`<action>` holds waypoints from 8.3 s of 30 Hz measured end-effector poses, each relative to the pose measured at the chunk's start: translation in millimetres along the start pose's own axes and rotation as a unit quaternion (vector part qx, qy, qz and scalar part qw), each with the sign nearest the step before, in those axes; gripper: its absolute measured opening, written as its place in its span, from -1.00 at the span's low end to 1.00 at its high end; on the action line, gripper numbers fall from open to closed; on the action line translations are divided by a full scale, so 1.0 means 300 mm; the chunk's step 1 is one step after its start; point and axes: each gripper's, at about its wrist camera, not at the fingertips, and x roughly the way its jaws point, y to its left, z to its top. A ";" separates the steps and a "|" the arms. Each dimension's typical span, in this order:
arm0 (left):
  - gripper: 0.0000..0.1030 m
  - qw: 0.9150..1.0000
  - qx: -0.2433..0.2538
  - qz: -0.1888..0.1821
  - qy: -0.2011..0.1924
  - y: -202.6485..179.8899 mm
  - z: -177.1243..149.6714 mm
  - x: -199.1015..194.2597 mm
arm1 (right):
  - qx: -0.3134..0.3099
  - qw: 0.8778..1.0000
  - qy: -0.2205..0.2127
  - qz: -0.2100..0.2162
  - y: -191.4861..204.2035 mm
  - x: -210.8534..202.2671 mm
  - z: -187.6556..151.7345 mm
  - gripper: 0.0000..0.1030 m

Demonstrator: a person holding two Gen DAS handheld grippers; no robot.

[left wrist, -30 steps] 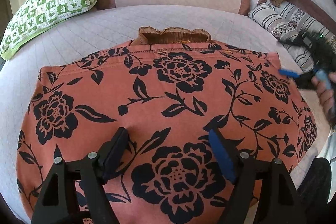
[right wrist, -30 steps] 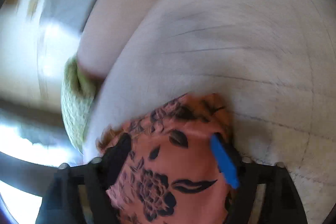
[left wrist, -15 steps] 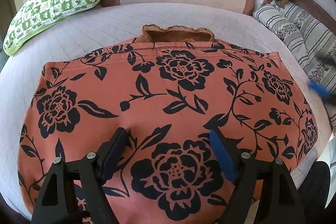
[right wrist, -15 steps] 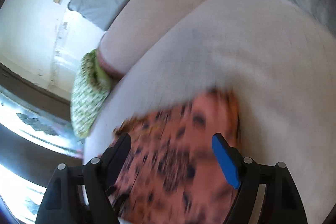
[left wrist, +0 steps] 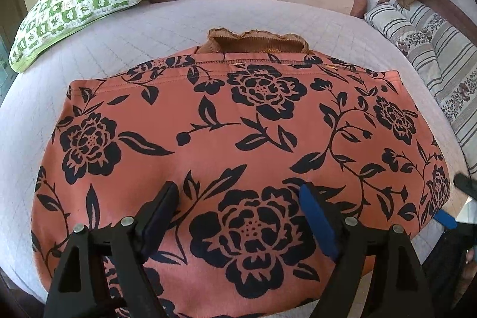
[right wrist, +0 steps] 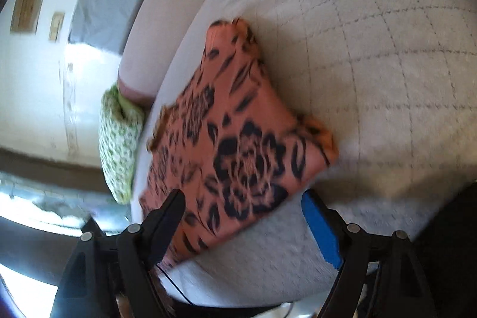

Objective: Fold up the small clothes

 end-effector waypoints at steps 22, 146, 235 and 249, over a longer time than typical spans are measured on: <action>0.80 0.999 0.032 0.036 -0.017 -0.071 0.033 0.017 | -0.012 0.999 -0.041 -0.018 0.101 0.073 0.077 0.63; -0.73 0.983 -0.179 0.007 -0.048 0.476 -0.380 -0.357 | -0.279 0.941 0.187 -0.050 0.574 0.547 -0.337 0.76; -0.68 0.997 -0.068 -0.029 -0.023 0.448 -0.017 -0.005 | -0.159 0.964 0.197 0.076 0.676 0.705 0.039 -0.36; -0.69 0.995 -0.088 -0.027 -0.023 0.483 -0.005 -0.005 | -0.188 0.963 0.193 0.011 0.566 0.596 -0.114 -0.02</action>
